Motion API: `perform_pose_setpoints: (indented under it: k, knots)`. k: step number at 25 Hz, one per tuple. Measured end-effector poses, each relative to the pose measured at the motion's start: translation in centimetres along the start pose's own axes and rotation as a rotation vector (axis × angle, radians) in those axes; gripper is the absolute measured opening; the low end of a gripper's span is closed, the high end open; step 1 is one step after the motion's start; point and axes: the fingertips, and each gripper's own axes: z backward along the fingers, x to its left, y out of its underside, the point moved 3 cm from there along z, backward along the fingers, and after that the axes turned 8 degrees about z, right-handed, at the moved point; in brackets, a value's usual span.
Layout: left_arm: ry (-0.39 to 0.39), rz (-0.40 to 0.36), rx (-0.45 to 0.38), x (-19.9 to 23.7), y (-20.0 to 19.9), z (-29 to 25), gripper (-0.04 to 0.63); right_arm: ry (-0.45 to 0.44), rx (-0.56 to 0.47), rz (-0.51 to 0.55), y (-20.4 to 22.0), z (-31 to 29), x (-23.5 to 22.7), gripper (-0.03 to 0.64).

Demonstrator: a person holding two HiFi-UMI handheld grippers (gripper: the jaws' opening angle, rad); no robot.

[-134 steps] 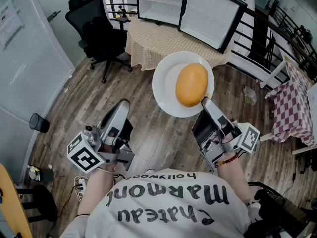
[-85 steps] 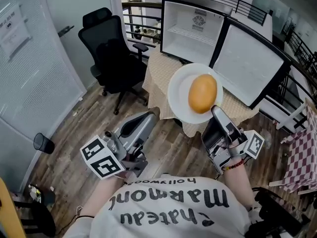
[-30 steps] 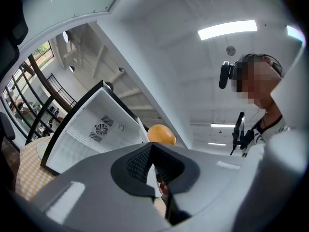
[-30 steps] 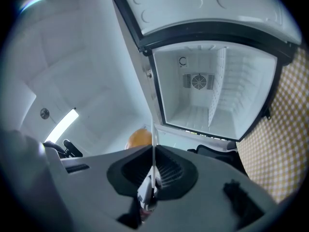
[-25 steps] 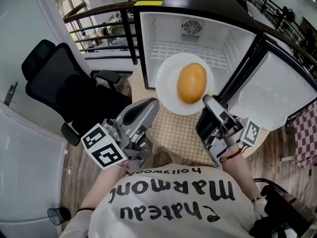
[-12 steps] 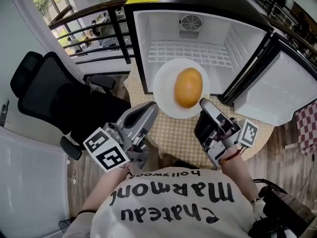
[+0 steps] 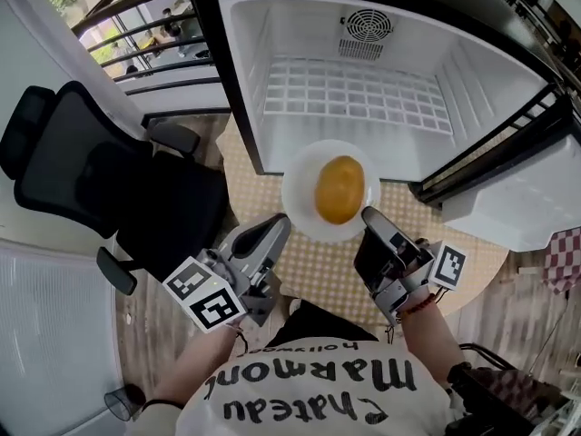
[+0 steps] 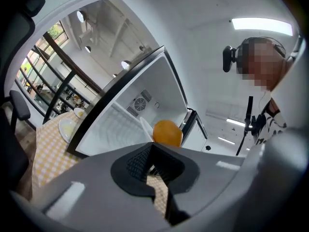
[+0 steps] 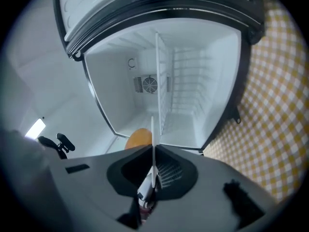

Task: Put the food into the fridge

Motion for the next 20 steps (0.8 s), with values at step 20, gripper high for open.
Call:
perform_pose_setpoints:
  k: [20]
  knots:
    - [-0.185, 0.13, 0.076, 9.8, 6.6, -6.5, 0.0, 0.224, -0.03, -0.143, -2.3, 1.5, -13.0, 0.029]
